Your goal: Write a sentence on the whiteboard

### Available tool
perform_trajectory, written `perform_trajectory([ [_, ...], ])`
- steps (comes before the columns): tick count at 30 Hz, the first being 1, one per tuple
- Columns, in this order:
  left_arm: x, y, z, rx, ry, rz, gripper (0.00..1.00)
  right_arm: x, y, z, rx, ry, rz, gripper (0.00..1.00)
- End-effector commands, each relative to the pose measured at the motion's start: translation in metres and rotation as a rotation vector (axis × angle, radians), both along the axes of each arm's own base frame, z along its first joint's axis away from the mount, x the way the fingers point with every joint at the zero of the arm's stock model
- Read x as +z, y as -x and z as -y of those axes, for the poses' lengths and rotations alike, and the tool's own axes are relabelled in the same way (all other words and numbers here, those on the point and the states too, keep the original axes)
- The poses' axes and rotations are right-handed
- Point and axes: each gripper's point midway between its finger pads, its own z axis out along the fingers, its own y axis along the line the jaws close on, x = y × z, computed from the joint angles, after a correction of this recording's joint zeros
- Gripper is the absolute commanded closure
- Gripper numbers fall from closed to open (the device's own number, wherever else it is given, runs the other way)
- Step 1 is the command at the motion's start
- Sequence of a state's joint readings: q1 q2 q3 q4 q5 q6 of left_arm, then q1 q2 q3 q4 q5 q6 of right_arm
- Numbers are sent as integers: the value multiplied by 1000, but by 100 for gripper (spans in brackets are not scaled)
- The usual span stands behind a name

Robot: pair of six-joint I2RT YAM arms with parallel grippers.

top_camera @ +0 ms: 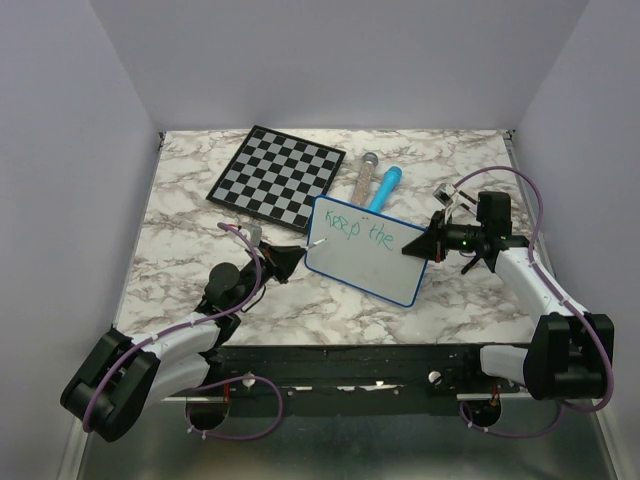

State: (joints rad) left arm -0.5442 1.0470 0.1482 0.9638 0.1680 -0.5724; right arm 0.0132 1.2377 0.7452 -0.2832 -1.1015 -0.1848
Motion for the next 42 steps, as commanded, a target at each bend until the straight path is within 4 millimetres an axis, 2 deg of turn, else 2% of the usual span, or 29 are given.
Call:
perform_trajectory([
  [1,11,-3,-2,11,12,51,100,17,-1,-4,35,-20,57,99],
  [7,11,-4,2,-6,8,48,100,17,-1,-4,36,-21,57,99],
  [42,5,1,-5,17,13,42,100,16,-1,-4,37,-20,55,99],
])
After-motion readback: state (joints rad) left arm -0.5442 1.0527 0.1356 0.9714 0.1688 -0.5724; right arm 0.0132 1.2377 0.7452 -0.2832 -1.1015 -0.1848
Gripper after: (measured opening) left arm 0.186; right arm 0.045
